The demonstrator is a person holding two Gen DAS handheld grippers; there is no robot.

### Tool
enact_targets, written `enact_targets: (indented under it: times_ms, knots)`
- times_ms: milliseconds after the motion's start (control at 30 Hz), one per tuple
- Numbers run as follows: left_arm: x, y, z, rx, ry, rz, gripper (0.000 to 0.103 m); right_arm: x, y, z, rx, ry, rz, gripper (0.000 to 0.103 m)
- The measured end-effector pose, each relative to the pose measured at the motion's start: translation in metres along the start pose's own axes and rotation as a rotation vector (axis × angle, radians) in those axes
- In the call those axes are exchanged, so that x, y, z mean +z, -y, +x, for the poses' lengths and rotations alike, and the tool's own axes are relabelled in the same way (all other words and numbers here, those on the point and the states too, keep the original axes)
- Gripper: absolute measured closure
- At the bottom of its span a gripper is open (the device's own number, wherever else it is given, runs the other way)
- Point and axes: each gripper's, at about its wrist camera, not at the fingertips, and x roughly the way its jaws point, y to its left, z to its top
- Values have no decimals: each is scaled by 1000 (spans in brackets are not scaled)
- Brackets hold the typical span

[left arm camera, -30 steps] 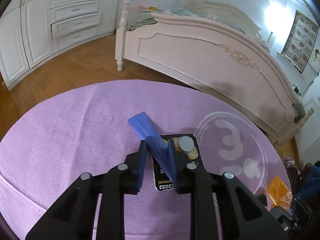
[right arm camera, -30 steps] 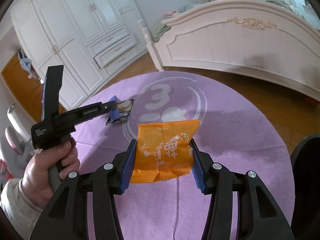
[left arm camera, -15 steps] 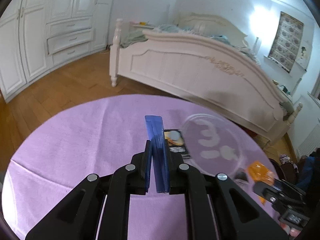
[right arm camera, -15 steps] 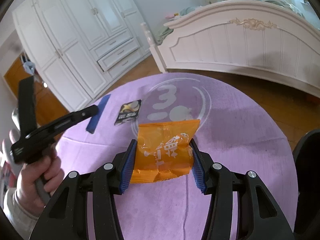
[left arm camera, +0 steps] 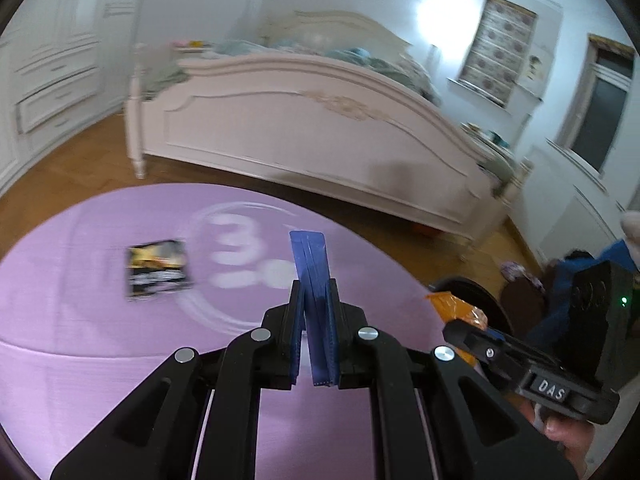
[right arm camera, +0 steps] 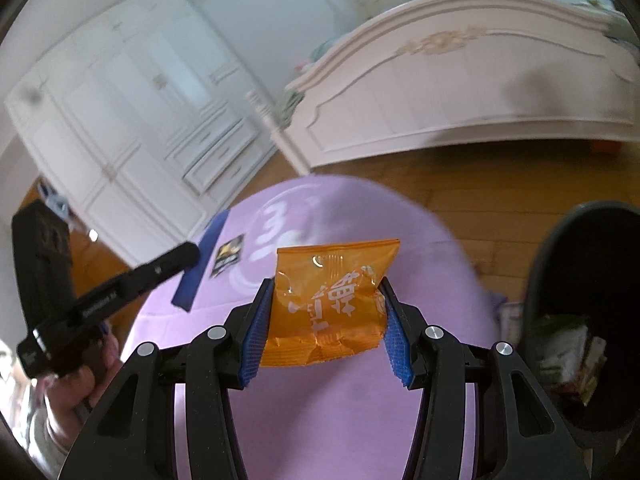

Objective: Collect trash
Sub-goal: 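Carry the blue strip and orange bag over the black bin and open both tools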

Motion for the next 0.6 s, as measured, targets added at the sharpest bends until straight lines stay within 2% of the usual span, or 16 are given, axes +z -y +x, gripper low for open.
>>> enact_targets:
  times_ms: [367,600]
  knots:
    - [-14,119,67,-216,-123,124,92,-16,123,-62,-147,98,229,52]
    - [-25,170,98,-284,-196,170,92,-37,182,-79,-209,111,332,52]
